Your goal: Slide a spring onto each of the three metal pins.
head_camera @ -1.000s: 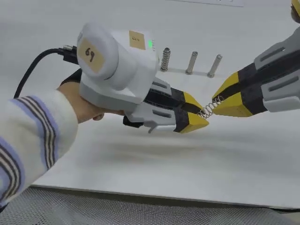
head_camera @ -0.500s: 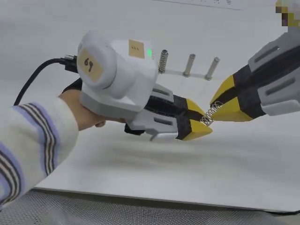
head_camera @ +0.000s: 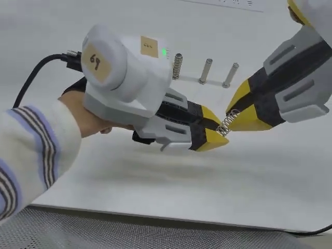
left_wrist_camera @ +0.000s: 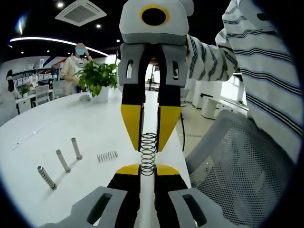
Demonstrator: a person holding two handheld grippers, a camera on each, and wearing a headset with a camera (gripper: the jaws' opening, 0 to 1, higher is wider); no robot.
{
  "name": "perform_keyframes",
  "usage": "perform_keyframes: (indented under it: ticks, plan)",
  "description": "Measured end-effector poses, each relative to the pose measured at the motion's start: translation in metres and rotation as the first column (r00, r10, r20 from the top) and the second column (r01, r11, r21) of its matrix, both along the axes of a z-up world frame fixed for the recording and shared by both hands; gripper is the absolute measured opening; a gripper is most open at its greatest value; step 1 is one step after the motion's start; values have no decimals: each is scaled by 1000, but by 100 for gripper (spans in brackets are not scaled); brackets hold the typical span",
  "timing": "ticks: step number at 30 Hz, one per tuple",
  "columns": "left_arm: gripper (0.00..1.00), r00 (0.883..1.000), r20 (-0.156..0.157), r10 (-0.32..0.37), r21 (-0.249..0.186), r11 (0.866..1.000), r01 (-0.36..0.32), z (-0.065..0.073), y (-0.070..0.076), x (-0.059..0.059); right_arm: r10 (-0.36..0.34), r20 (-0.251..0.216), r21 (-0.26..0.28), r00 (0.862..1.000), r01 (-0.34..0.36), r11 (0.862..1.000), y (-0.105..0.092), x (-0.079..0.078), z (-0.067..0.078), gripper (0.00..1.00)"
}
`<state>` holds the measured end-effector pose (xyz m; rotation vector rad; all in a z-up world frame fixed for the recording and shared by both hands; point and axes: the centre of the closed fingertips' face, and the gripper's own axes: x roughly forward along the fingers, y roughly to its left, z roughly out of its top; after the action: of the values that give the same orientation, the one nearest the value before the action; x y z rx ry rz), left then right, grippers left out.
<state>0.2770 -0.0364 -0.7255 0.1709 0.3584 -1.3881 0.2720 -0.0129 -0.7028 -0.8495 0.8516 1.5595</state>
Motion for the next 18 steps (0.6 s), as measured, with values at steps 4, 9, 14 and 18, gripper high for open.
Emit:
perform_keyframes:
  ticks: [4, 9, 14, 18]
  plan:
    - [0, 1000, -2, 15, 4, 1000, -15, 0, 1, 2, 29, 14, -24, 999, -28, 999, -1, 0, -3, 8]
    - [0, 1000, 3, 13, 9, 1000, -13, -1, 0, 1, 39, 13, -45, 999, -38, 998, -1, 0, -7, 8]
    - [0, 1000, 7, 18, -8, 1000, -18, 4, 0, 2, 66, 34, -68, 997, -63, 996, -1, 0, -12, 8]
    - [0, 1000, 7, 20, -5, 1000, -20, 5, 2, 2, 72, 33, -72, 997, -70, 995, 0, 0, -13, 8]
